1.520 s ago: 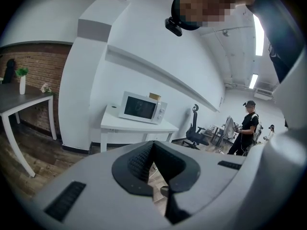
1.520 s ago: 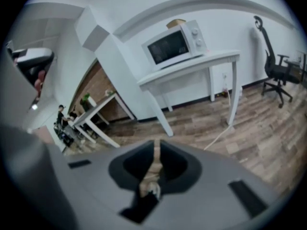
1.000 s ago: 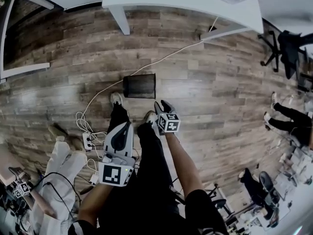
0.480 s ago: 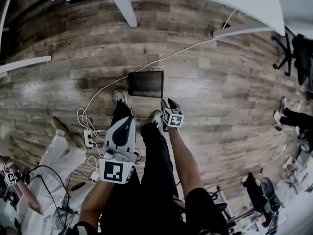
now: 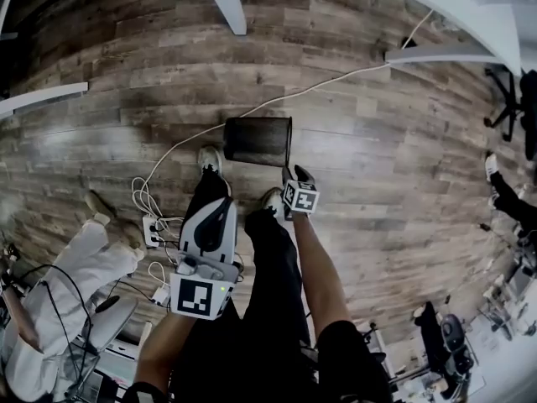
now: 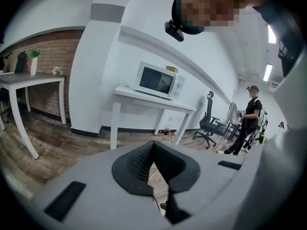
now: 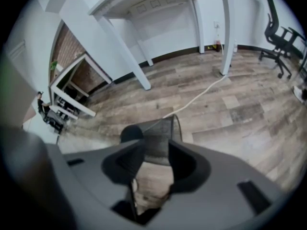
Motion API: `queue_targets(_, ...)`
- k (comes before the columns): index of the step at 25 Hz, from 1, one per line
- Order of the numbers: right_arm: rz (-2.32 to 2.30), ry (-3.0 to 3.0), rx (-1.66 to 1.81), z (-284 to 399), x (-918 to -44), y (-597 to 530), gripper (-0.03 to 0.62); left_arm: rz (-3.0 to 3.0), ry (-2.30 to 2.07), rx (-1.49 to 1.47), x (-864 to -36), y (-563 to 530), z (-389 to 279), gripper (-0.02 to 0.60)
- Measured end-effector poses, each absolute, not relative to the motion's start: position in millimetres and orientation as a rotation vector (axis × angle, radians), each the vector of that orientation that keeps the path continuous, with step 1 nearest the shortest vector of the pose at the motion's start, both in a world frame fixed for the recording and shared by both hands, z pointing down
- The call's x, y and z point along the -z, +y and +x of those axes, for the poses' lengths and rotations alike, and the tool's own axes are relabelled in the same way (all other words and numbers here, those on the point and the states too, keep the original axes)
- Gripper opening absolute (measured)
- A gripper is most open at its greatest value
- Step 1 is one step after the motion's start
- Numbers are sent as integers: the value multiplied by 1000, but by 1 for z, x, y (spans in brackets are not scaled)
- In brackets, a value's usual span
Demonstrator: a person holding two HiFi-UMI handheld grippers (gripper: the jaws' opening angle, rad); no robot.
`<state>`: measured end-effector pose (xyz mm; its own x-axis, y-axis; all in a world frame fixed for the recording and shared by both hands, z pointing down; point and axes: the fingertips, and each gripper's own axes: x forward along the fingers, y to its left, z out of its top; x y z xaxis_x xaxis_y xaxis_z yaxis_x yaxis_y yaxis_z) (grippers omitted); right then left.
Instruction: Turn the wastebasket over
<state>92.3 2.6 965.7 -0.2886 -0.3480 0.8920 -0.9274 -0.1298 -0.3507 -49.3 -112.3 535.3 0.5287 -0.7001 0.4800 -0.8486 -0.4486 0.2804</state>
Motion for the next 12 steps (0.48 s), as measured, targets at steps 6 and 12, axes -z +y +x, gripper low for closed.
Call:
queue_targets(6,1391,-1594,-1423,95,-1003,-4,164,2249,-1283,-399,-562,-118,-55,32)
queue_targets(12,1378,-1557,-1439,98,-1033,-5,164,2246,-1290,-407,-584,-122,-55,32)
